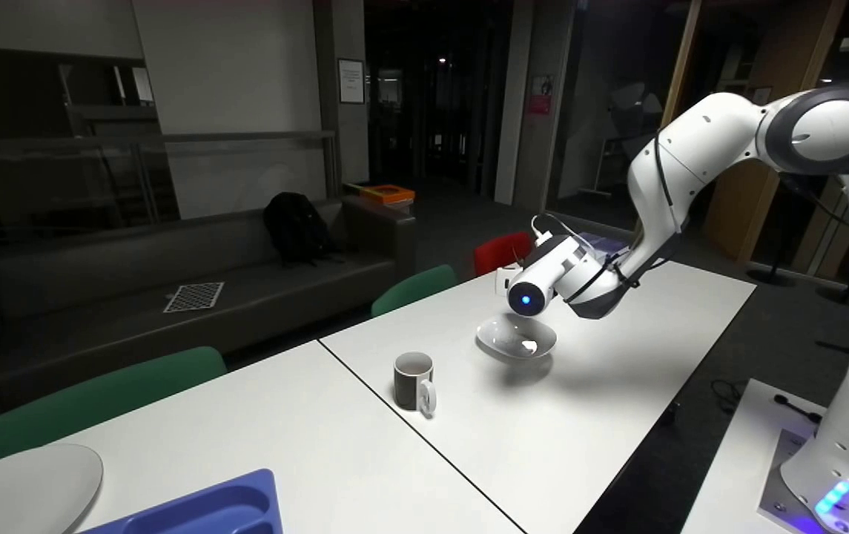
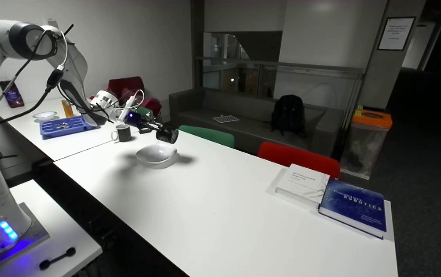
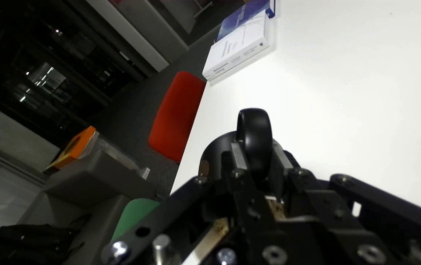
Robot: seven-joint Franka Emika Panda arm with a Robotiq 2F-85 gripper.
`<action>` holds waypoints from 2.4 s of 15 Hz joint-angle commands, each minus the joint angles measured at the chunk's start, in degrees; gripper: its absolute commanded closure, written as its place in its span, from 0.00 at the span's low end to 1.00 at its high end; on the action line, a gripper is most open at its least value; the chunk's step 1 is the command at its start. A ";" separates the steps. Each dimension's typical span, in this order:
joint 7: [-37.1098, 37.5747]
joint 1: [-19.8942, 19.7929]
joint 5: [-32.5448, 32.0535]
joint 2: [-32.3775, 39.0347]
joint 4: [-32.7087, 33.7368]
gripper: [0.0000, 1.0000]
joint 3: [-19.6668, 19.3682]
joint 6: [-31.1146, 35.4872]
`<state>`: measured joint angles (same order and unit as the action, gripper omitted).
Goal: Pour the contents in the black mug on the right onto the white plate
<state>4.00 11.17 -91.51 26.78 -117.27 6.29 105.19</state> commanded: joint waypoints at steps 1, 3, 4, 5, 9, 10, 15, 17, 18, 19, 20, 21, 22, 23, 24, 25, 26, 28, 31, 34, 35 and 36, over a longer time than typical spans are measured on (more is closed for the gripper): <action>-4.32 1.00 -1.92 0.40 1.40 0.95 0.66 -5.15; -5.55 1.31 -2.24 1.16 1.76 0.95 0.83 -6.54; -6.02 1.53 -2.44 1.60 1.96 0.95 0.80 -7.19; -6.55 1.74 -2.56 2.07 2.17 0.95 0.77 -8.06; -8.20 2.16 -3.33 3.68 3.09 0.95 0.78 -10.54; -8.51 2.17 -3.50 3.99 3.33 0.95 0.80 -10.84; -9.94 2.32 -4.05 5.17 4.49 0.95 0.90 -12.20; -10.70 2.45 -4.02 5.65 5.02 0.95 0.87 -12.66; -11.11 2.50 -3.97 5.87 5.31 0.95 0.86 -12.84; -11.53 2.57 -3.92 6.02 5.53 0.95 0.82 -13.16; -11.92 2.68 -3.82 6.17 5.77 0.95 0.78 -13.71; -12.35 2.80 -3.84 6.33 5.99 0.95 0.73 -14.45; -12.74 2.98 -3.84 6.61 6.31 0.95 0.69 -15.48; -13.12 3.17 -3.96 6.90 6.56 0.95 0.67 -16.47; -13.47 3.32 -4.03 7.19 6.79 0.95 0.69 -17.39; -13.80 3.43 -4.07 7.49 7.03 0.95 0.74 -18.10; -14.04 3.55 -4.12 7.75 7.24 0.95 0.77 -18.71; -14.59 3.70 -4.11 8.19 7.69 0.95 0.85 -19.49; -15.56 3.89 -3.94 8.83 8.34 0.95 0.85 -20.61; -16.94 3.89 -3.81 9.03 8.75 0.95 0.90 -21.33; -17.36 3.92 -3.79 9.01 8.80 0.95 0.91 -21.46; -17.87 3.95 -3.68 9.07 8.97 0.95 0.90 -21.63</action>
<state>-11.06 14.39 -93.90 35.72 -109.74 7.15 87.64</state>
